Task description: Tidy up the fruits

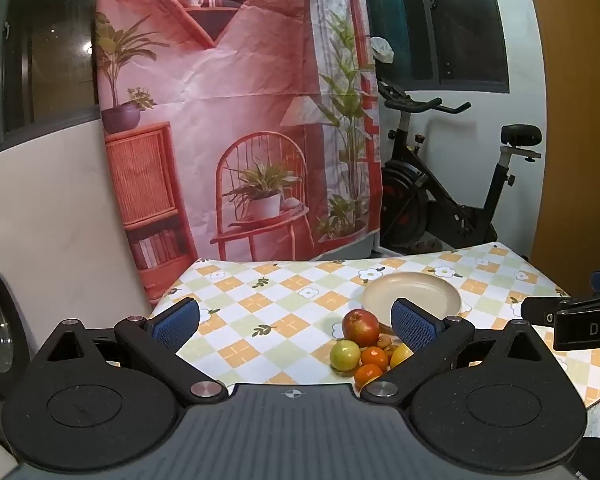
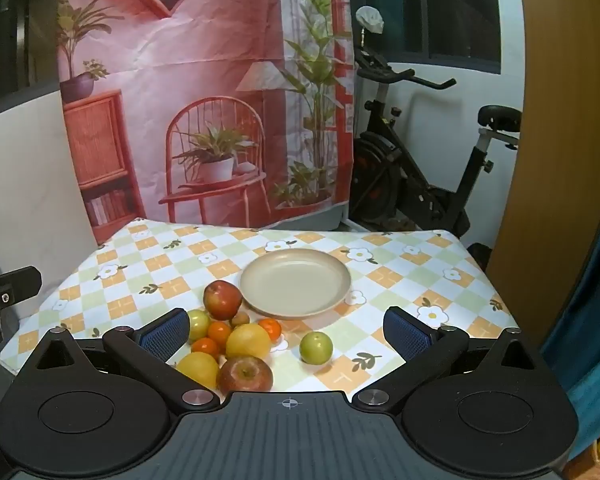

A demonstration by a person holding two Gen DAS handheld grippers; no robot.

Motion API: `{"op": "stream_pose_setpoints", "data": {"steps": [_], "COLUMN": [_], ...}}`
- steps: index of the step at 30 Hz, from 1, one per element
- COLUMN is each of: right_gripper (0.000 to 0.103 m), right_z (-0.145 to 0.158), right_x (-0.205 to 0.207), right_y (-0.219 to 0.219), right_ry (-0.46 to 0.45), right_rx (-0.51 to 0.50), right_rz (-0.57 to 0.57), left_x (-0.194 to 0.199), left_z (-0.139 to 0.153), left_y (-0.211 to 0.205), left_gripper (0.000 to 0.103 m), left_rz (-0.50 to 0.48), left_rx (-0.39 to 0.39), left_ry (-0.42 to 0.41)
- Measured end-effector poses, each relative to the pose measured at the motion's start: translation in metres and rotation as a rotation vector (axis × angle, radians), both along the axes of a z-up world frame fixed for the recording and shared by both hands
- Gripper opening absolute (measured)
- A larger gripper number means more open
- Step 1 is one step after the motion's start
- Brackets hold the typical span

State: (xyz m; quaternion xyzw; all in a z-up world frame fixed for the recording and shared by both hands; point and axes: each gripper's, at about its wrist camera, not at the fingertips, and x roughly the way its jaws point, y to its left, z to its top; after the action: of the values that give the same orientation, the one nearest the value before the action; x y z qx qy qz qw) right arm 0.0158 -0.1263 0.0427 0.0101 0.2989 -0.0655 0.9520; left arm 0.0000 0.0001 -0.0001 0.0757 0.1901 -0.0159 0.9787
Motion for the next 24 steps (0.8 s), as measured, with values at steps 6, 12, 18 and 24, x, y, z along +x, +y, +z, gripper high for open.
{"op": "stream_pose_setpoints", "data": {"steps": [6, 12, 18, 24], "right_gripper": [0.103, 0.103, 0.103, 0.103], "right_z": [-0.0003, 0.0002, 0.0003, 0.0000], "right_x": [0.0000, -0.0006, -0.0006, -0.0006], "right_y": [-0.0013, 0.0009, 0.0008, 0.0006], "right_ry": [0.003, 0.000, 0.000, 0.001], "right_rx": [-0.002, -0.008, -0.008, -0.007], "right_rz": [-0.002, 0.000, 0.000, 0.000], "left_x": [-0.0014, 0.0029, 0.0045, 0.0058], "left_z": [0.0016, -0.0019, -0.0013, -0.0019], "left_y": [0.0003, 0.0032, 0.0008, 0.0003], "left_gripper": [0.103, 0.103, 0.103, 0.103], "left_rz": [0.014, 0.014, 0.014, 0.014], "left_rx": [-0.008, -0.009, 0.000, 0.002], "left_ry": [0.015, 0.039, 0.041, 0.048]}}
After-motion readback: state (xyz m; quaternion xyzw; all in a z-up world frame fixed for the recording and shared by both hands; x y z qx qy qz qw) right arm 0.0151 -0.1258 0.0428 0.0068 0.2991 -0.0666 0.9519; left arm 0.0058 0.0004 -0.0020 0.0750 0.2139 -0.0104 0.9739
